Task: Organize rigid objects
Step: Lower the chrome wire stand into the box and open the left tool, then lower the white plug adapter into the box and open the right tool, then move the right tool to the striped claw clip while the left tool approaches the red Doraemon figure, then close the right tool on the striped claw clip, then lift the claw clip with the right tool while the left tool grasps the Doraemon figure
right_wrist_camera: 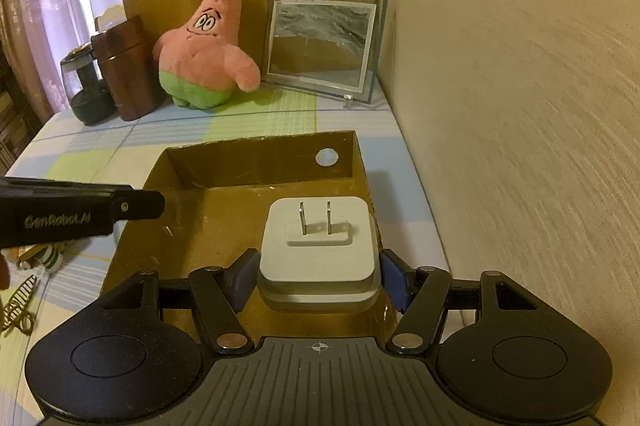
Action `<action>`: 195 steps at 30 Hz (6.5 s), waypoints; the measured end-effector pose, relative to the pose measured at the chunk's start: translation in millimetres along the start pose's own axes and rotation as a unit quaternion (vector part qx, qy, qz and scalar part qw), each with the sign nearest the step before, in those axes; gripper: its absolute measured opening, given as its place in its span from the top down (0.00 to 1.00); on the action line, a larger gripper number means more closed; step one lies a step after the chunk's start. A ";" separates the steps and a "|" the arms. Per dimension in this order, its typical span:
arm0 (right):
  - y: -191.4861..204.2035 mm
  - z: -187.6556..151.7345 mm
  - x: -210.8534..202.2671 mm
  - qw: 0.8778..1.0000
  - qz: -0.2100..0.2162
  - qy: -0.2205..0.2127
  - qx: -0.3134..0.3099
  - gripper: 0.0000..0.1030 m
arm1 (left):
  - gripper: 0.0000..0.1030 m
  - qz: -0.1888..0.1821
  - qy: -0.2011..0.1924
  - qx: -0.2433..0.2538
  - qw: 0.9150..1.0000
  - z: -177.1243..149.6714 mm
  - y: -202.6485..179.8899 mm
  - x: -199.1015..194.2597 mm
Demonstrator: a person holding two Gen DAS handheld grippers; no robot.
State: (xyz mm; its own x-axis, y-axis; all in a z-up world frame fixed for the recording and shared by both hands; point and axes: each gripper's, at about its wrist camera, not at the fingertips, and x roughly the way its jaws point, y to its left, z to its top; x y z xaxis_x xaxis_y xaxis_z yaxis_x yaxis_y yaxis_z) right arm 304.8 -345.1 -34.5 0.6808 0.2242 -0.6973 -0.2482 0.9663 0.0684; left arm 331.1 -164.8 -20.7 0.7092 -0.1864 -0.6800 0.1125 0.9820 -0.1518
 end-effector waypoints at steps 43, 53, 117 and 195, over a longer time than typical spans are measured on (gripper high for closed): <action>10.2 -3.2 -39.8 0.999 0.001 -0.009 0.034 0.40 | 0.70 0.013 -0.009 -0.017 1.000 -32.5 36.1 -65.1; 39.7 -16.2 -96.6 0.998 0.009 -0.026 0.049 0.39 | 0.68 0.013 -0.018 -0.023 0.999 -61.2 45.3 -121.4; 309.4 -108.6 -32.1 0.994 0.109 -0.002 0.012 0.20 | 0.11 0.121 -0.008 -0.025 0.992 -140.9 289.8 -194.1; 296.0 -116.6 47.8 0.999 0.031 -0.029 -0.013 0.65 | 0.11 0.014 -0.010 0.072 0.997 -118.1 302.3 -74.8</action>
State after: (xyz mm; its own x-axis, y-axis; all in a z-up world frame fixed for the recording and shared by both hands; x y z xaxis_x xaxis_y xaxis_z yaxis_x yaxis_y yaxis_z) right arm 183.5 -63.1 -130.8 0.7026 0.2905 -0.6496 -0.3083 0.9470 0.0901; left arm 229.9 142.3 -100.4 0.7277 -0.1592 -0.6672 0.1894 0.9815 -0.0276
